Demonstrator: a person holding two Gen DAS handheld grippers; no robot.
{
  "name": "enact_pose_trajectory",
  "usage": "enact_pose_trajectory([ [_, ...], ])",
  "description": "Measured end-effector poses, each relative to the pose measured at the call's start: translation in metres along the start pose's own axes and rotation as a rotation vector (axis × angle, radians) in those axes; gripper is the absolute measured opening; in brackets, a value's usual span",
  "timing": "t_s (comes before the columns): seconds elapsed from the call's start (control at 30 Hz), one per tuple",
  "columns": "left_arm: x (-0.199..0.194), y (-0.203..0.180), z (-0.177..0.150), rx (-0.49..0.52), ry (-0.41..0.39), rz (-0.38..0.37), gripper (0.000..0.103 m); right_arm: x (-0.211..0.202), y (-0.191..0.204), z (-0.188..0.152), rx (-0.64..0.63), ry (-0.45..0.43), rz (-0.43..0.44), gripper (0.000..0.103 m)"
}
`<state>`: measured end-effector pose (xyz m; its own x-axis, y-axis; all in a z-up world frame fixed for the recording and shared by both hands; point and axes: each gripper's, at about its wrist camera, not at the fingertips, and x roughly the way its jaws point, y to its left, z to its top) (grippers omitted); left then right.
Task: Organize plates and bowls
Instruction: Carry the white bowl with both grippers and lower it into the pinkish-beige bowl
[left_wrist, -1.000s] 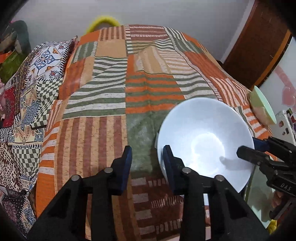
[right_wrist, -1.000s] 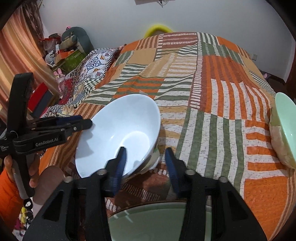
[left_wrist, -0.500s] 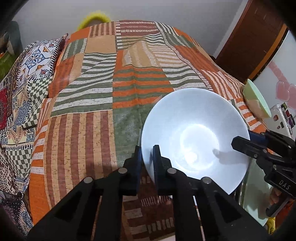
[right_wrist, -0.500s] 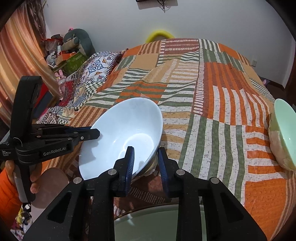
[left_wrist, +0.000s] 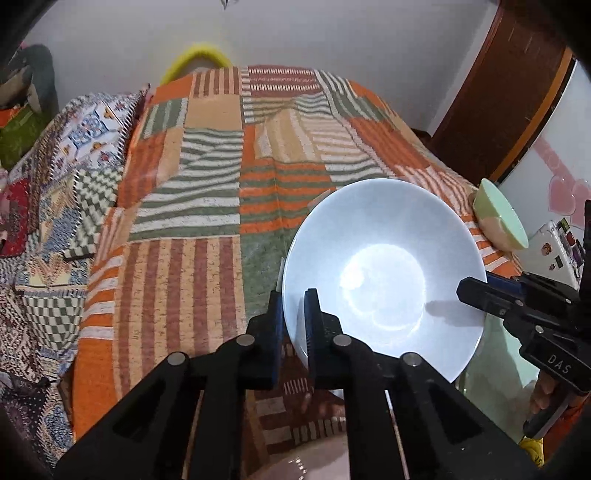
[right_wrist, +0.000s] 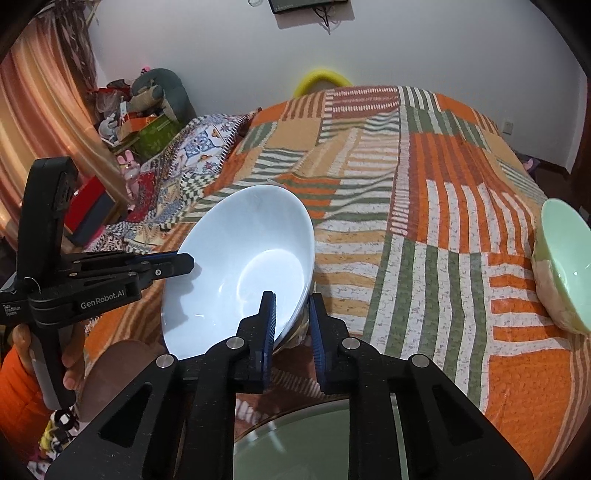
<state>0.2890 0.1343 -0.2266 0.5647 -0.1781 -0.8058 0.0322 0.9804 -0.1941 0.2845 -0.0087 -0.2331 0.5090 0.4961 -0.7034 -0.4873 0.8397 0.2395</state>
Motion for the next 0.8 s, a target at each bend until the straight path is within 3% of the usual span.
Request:
enact_pose_trajectory([
  [0.47, -0.097, -0.019, -0.032, 0.023, -0.124, 0.018, 0.01, -0.054, 0.032, -0.007, -0.035, -0.082, 0.034, 0.016],
  [0.8, -0.131, -0.016, -0.084, -0.019, -0.119, 0.049, 0.01, -0.066, 0.057, -0.039, -0.055, -0.064, 0.083, 0.016],
])
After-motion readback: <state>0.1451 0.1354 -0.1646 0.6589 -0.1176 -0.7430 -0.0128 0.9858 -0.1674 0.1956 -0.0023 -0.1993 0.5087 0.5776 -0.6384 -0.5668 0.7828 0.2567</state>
